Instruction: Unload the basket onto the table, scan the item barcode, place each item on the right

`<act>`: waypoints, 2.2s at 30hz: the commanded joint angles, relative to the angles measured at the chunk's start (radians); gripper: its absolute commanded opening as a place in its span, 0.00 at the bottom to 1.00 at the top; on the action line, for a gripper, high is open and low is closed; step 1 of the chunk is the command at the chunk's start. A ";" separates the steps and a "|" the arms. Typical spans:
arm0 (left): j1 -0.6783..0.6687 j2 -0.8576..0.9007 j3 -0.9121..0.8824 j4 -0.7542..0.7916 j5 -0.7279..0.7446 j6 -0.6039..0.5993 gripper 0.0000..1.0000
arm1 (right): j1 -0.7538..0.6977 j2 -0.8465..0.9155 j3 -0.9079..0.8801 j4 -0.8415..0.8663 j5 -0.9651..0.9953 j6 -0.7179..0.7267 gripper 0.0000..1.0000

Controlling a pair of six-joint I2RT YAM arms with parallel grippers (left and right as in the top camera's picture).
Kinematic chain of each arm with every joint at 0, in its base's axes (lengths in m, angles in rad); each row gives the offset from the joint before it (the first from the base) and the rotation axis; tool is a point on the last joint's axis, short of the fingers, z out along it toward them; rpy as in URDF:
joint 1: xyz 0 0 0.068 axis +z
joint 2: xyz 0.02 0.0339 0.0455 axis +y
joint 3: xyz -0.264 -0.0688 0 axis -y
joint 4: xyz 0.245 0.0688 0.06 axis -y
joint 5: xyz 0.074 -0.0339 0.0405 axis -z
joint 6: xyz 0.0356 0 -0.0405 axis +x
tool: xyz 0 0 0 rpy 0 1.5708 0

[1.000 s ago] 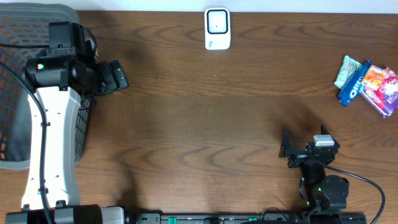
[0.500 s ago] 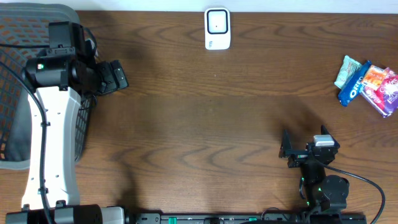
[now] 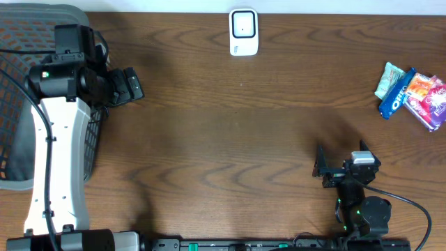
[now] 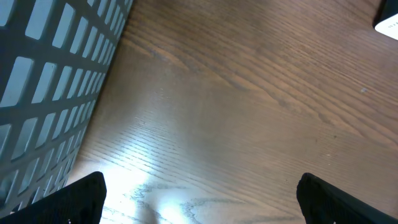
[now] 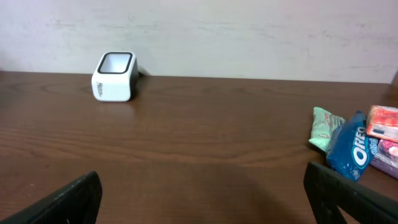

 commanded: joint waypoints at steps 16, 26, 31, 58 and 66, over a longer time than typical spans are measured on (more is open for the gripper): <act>0.005 -0.188 -0.113 -0.020 -0.016 0.060 0.98 | -0.006 -0.007 -0.007 0.004 0.009 0.006 0.99; 0.002 -0.468 -0.494 0.340 0.166 0.171 0.98 | -0.006 -0.007 -0.007 0.004 0.009 0.006 0.99; -0.013 -0.632 -0.687 0.526 0.205 0.171 0.98 | -0.006 -0.007 -0.007 0.004 0.009 0.006 0.99; -0.045 -1.262 -1.355 1.143 0.197 0.136 0.98 | -0.006 -0.007 -0.007 0.004 0.009 0.006 0.99; -0.045 -1.419 -1.500 1.293 0.129 0.121 0.98 | -0.006 -0.007 -0.007 0.004 0.009 0.006 0.99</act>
